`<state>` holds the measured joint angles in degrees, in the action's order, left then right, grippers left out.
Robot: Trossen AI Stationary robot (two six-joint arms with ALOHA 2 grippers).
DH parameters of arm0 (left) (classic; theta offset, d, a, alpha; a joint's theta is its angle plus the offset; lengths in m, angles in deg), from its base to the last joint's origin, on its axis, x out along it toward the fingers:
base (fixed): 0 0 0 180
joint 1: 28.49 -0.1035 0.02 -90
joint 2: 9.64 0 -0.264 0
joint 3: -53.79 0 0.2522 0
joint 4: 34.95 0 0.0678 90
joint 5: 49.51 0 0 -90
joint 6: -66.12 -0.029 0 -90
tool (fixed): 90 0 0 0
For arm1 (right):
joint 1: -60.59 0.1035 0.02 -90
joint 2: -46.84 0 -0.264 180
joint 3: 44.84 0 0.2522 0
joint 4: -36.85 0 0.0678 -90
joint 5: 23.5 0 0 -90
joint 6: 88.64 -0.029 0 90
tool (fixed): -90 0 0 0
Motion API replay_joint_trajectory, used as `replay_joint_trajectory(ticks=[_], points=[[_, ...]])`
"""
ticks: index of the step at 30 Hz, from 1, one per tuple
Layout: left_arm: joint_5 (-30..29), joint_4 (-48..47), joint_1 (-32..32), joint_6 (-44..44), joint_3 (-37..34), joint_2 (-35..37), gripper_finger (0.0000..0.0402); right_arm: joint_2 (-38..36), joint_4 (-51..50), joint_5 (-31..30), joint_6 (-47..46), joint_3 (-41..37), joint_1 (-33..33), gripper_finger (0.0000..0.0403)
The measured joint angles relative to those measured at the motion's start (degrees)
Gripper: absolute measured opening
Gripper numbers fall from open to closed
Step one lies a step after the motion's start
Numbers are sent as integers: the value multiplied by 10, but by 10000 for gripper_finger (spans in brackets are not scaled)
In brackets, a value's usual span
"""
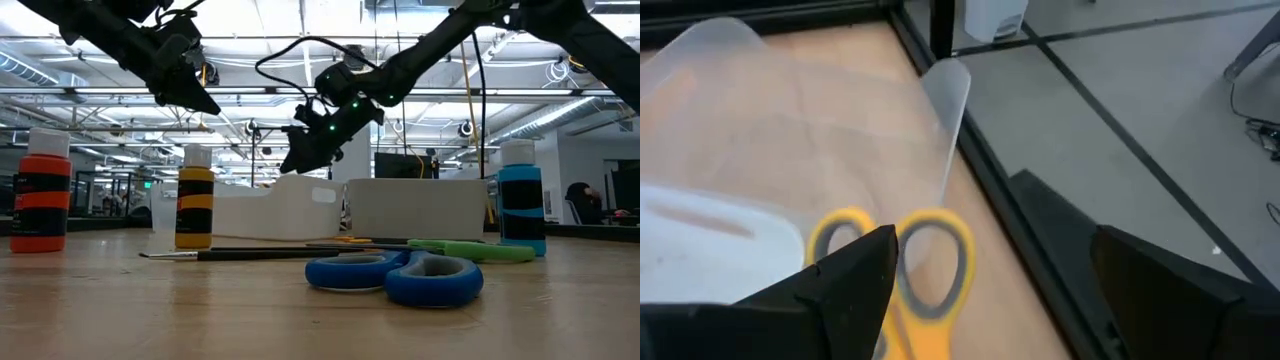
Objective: Pick & Place Paint Supplies
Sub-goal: Put the yellow scissors into the transparent bin
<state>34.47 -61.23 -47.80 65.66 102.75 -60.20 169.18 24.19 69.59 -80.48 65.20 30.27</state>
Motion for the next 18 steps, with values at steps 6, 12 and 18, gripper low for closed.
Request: replay_joint_trajectory(ticks=[6,12,18], points=[[0,0,0,6,0,0,26,14,-15,0,0,18,-1,313],[-10,23,-2,20,0,0,26,-8,-52,0,-14,17,-3,313],[-36,-1,-41,6,79,-49,64,-118,-195,0,-26,19,12,313]])
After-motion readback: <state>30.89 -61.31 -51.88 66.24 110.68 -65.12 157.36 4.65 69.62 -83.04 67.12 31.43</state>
